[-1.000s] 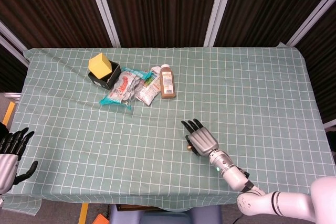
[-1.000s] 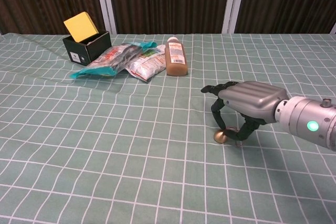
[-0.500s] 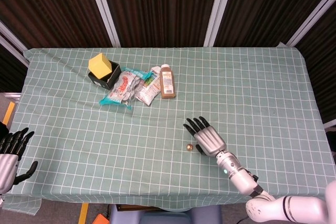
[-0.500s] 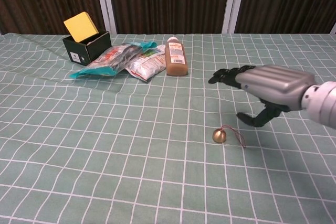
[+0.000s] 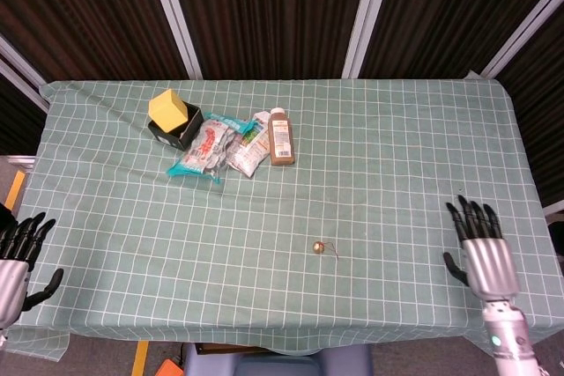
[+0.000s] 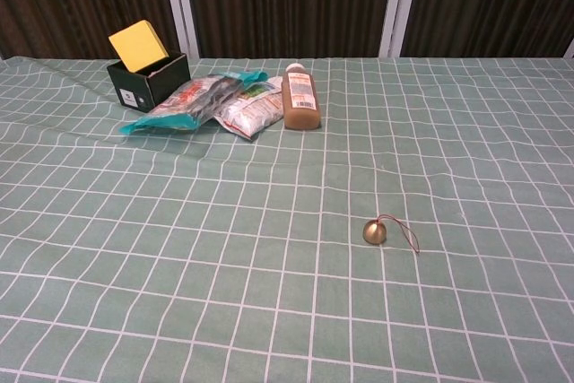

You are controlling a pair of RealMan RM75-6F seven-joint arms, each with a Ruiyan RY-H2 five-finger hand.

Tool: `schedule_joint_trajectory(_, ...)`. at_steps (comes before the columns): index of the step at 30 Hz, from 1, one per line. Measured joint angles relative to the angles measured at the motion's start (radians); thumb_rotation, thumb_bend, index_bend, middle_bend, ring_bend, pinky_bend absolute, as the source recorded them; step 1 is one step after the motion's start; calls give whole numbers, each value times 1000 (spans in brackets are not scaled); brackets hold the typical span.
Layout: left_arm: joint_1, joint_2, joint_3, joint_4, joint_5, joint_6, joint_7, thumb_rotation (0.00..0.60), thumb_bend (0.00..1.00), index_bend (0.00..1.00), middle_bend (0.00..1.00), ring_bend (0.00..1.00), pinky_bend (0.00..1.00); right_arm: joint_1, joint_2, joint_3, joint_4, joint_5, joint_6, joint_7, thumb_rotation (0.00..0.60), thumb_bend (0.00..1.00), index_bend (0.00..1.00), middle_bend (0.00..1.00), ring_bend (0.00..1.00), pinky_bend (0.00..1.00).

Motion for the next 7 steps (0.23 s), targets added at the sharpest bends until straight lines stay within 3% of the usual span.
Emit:
schedule_joint_trajectory(3, -1, -10, 1, -5, -2, -9, 40, 600, 384, 0, 0, 0, 59, -57, 44, -10, 37, -46, 41, 110, 600, 401, 0, 0, 0, 0)
schedule_joint_trajectory(7, -5, -21, 9, -15, 9, -22, 80, 600, 382, 0, 0, 0, 59, -95, 85, -10, 60, -83, 38, 163, 600, 401, 0, 0, 0, 0)
